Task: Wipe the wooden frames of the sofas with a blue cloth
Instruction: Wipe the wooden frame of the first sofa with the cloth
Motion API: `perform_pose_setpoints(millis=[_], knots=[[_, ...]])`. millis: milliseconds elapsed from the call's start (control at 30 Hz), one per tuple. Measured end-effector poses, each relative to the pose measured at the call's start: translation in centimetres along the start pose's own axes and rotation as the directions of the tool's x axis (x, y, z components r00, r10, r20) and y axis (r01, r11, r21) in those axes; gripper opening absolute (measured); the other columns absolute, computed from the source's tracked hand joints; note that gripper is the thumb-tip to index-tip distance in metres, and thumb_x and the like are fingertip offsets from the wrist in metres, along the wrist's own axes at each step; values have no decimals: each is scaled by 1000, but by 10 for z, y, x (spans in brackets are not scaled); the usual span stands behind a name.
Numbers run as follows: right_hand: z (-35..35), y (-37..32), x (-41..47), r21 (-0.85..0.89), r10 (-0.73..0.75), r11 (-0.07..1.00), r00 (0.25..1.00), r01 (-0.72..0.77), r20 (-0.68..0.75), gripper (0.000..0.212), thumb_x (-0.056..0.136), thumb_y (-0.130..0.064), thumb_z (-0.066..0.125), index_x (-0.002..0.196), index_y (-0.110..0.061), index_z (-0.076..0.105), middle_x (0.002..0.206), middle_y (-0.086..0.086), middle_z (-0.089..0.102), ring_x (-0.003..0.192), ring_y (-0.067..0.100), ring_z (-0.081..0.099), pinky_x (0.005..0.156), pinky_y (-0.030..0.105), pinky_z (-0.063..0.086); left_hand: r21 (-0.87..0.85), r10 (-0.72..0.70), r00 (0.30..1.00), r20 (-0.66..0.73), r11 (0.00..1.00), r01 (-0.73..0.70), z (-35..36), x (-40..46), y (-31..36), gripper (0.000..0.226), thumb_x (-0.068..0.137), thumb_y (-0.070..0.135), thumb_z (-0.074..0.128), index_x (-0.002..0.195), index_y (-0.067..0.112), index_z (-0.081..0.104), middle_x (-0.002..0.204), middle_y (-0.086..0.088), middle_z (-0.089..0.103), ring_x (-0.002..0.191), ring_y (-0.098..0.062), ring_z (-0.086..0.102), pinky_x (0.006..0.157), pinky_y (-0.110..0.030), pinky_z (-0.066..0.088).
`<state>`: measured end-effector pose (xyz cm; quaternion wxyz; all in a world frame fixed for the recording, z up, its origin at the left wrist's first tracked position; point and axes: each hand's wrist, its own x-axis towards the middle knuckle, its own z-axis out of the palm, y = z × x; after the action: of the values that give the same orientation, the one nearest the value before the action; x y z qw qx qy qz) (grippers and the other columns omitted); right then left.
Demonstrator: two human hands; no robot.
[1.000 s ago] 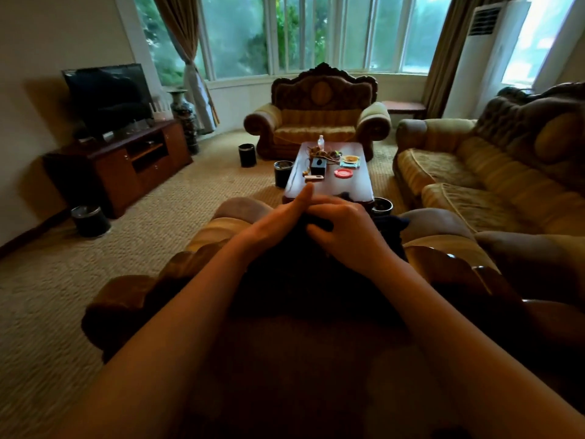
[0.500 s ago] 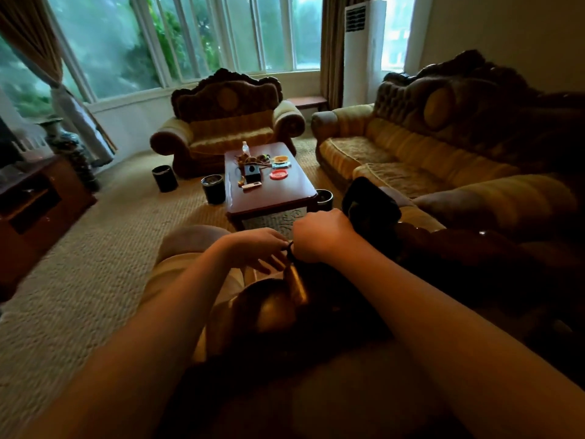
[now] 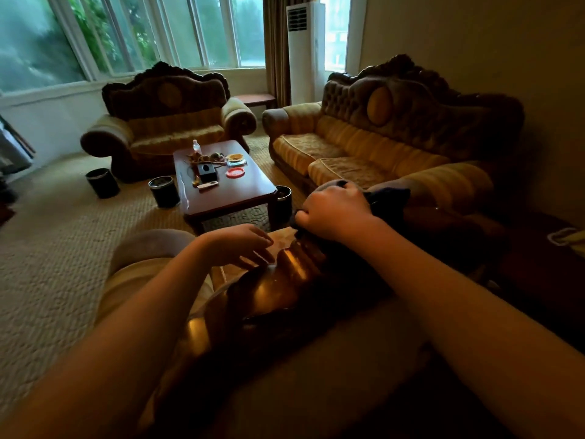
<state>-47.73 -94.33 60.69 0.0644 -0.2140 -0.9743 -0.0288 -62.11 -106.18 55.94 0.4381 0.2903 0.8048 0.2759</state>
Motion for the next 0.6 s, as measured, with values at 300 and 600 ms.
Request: perform_pose_setpoints(millis=[300,600], knots=[[-7,-25,25,-267,317,931,915,-250,251,45,93,-40,45,132,-18,48,133,7,51,122,29,47,104,47,33,149,-5,998,58,989,-4,-4,5,-6,34,100,13,42,134,9,45,104,-10,63,94,-21,62,85,-36,51],[-21,-71,53,-340,430,892,790,-297,437,44,99,-12,41,136,10,31,146,22,31,139,34,26,111,39,19,203,173,965,199,956,-213,-34,54,14,34,98,11,44,132,12,49,110,-10,66,93,-18,64,80,-32,52]])
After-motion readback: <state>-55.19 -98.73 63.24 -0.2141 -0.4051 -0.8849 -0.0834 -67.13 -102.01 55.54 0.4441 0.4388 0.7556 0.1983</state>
